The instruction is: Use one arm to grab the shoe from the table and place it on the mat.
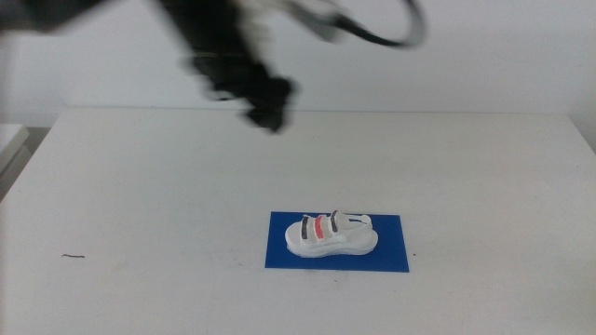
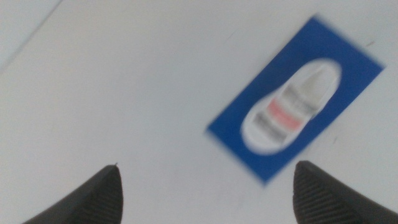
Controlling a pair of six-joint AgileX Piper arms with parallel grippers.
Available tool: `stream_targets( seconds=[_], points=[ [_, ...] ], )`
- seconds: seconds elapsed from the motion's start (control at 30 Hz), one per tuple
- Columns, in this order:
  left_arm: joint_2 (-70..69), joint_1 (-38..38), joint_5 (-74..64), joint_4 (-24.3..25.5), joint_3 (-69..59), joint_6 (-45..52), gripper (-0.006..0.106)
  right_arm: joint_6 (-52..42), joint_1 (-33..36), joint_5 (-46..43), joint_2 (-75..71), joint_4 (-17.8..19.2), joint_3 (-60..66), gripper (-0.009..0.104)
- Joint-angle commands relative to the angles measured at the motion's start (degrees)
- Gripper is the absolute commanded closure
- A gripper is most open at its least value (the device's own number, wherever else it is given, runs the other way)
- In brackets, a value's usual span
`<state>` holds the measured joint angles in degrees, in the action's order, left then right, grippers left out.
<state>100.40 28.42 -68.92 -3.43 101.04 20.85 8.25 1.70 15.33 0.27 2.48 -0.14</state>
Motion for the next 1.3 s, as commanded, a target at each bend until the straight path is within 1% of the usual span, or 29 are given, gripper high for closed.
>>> stream_targets(
  seconds=[0.0, 0.13, 0.2, 0.33, 0.43, 0.5, 0.6, 0.77, 0.83, 0.93, 1.07, 1.17, 1.27],
  points=[
    [-8.8, -3.4, 0.1, 0.4, -8.9, -6.6, 0.007, -0.3, 0.0, -0.4, -0.3, 0.3, 0.1, 0.016],
    [-25.7, -10.0, 11.7, 0.8, -28.0, -15.1, 0.007, -0.3, 0.0, -0.4, -0.3, 0.3, 0.1, 0.016],
    [-34.1, -13.1, 18.3, 0.8, -36.9, -16.0, 0.007, -0.3, 0.0, -0.4, -0.3, 0.3, 0.1, 0.016],
    [-48.2, -18.8, 36.3, 0.8, -53.3, -19.5, 0.007, -0.3, 0.0, -0.4, -0.3, 0.3, 0.1, 0.016],
    [-57.4, -21.8, 45.4, 0.8, -63.6, -21.9, 0.007, -0.3, 0.0, -0.4, -0.3, 0.3, 0.1, 0.016],
    [-62.5, -23.2, 48.6, 0.8, -69.3, -23.5, 0.007, -0.3, 0.0, -0.4, -0.3, 0.3, 0.1, 0.016],
    [-69.6, -24.8, 50.7, 0.6, -75.5, -24.0, 0.007, -0.3, 0.0, -0.4, -0.3, 0.3, 0.1, 0.016],
    [-77.3, -26.7, 61.9, -0.4, -87.9, -27.1, 0.007, -0.3, 0.0, -0.4, -0.3, 0.3, 0.1, 0.016],
    [-81.9, -28.0, 62.3, -1.0, -92.0, -26.9, 0.007, -0.3, 0.0, -0.4, -0.3, 0.3, 0.1, 0.016],
    [-89.6, -29.7, 61.7, 0.2, -96.6, -27.0, 0.007, -0.3, 0.0, -0.4, -0.3, 0.3, 0.1, 0.016],
    [-95.0, -31.3, 61.8, 0.2, -100.8, -27.0, 0.007, -0.3, 0.0, -0.4, -0.3, 0.3, 0.1, 0.016],
    [-99.6, -31.4, 61.2, 0.5, -101.0, -26.8, 0.007, -0.3, 0.0, -0.4, -0.3, 0.3, 0.1, 0.016],
    [-100.4, -31.4, 60.0, 2.1, -101.0, -26.8, 0.007, -0.3, 0.0, -0.4, -0.3, 0.3, 0.1, 0.016]
  ],
)
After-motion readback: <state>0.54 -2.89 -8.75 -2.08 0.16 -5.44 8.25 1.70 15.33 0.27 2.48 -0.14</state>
